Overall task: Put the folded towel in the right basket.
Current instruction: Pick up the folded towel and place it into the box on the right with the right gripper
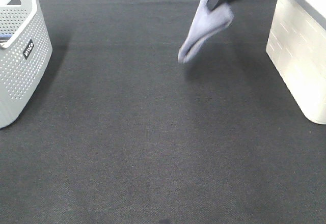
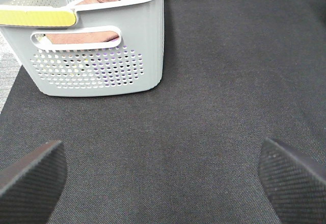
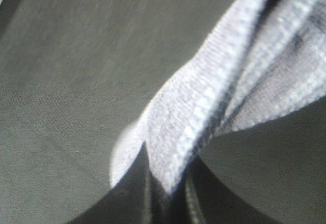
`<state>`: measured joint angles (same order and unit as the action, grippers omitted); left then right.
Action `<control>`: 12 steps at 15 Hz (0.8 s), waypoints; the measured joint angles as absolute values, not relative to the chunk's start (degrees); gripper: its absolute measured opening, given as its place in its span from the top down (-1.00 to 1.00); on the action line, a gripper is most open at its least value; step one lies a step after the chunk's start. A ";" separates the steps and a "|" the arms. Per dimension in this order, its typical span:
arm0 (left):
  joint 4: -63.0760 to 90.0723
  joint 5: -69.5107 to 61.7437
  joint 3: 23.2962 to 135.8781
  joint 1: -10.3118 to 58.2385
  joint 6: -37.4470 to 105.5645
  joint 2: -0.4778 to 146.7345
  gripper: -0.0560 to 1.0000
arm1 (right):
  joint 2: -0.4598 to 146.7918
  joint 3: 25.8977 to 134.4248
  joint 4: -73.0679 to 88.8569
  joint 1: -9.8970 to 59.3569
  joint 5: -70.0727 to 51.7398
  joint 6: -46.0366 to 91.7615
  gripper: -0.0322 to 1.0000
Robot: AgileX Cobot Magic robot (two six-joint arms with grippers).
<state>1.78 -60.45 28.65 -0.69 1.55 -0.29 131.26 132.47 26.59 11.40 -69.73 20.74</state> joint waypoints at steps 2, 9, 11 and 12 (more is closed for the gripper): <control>1.78 -60.45 28.65 -0.69 1.55 -0.29 -0.94 | 124.62 132.47 18.68 11.40 -69.90 20.23 0.78; 1.78 -60.45 28.65 -0.69 1.55 -0.29 -0.94 | 114.25 132.47 9.00 1.78 -70.02 14.73 0.78; 1.78 -60.45 28.65 -0.69 1.55 -0.29 -0.94 | 113.10 132.47 8.82 -3.32 -70.02 13.46 0.78; 1.78 -60.45 28.65 -0.69 1.55 -0.29 -0.94 | 112.93 132.47 8.65 -6.07 -70.02 13.12 0.78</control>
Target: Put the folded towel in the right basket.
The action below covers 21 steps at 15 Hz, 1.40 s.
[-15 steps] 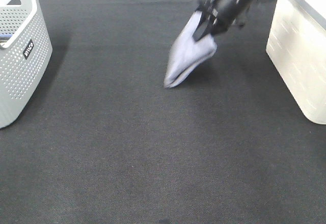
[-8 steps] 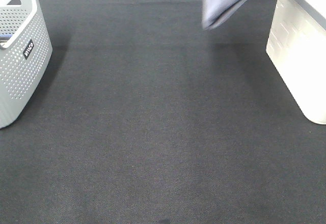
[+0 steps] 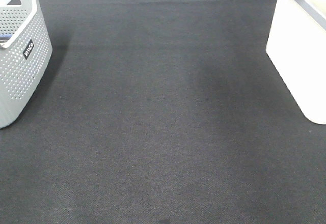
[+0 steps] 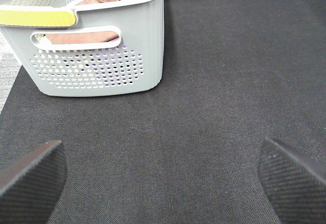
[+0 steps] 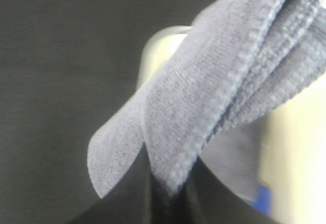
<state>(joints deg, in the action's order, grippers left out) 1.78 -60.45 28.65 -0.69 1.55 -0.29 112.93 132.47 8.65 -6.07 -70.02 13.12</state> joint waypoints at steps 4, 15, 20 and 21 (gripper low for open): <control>1.78 -60.45 28.65 -0.69 1.55 -0.29 -0.94 | 112.99 128.40 12.15 -13.75 -70.02 12.03 0.78; 1.78 -60.45 28.65 -0.69 1.55 -0.29 -0.94 | 121.75 117.17 13.92 -14.55 -69.84 10.89 -0.11; 1.78 -60.45 28.65 -0.69 1.55 -0.29 -0.94 | 116.77 117.17 13.41 -10.77 -69.84 10.60 -0.42; 1.78 -60.45 28.65 -0.69 1.55 -0.29 -0.94 | 114.65 117.17 13.46 -7.45 -69.84 10.60 -0.42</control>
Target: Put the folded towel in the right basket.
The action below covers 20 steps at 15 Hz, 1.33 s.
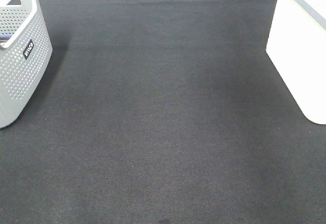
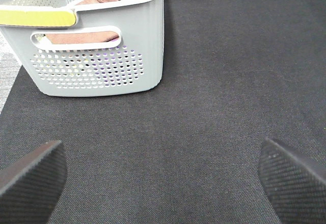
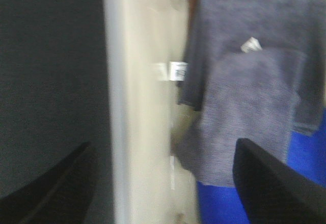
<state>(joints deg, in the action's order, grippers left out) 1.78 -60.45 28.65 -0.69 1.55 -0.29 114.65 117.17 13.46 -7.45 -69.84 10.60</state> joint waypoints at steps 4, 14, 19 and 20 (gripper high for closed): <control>1.78 -60.45 28.65 -0.69 1.55 -0.29 -0.94 | 109.26 117.00 12.83 -0.17 -69.90 8.77 -0.42; 1.78 -60.45 28.65 -0.69 1.55 -0.29 -0.94 | 79.87 76.66 7.85 2.81 -69.73 5.84 -0.42; 1.78 -60.45 28.65 -0.69 1.55 -0.29 -0.94 | 57.87 48.30 7.51 2.81 -69.73 4.76 -0.42; 1.78 -60.45 28.65 -0.69 1.55 -0.29 -0.94 | 53.69 44.40 7.45 2.81 -69.73 4.53 -0.42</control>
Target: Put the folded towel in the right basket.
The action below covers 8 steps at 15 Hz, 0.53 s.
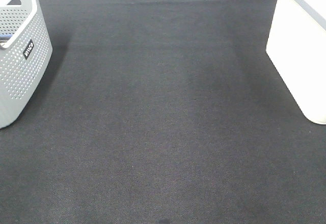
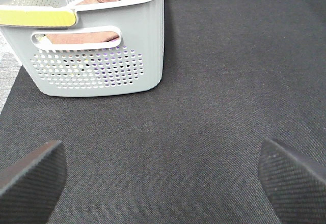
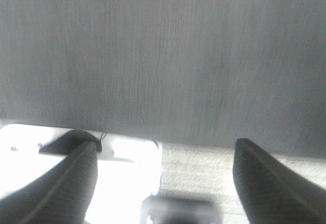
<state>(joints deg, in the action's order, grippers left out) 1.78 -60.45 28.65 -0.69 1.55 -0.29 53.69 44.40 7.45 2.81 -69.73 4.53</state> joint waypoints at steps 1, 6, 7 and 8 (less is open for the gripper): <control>1.78 -60.45 28.65 -0.69 1.55 -0.29 -0.94 | 48.93 41.08 7.22 2.81 -69.73 4.53 -0.42; 1.78 -60.45 28.65 -0.69 1.55 -0.29 -0.94 | 31.05 33.58 6.42 2.81 -66.46 4.53 -0.42; 1.78 -60.45 28.65 -0.69 1.55 -0.29 -0.94 | 26.59 32.66 5.44 2.81 -65.32 4.98 -0.42; 1.78 -60.45 28.65 -0.69 1.55 -0.29 -0.94 | 22.46 31.97 4.93 2.81 -64.17 5.21 -0.42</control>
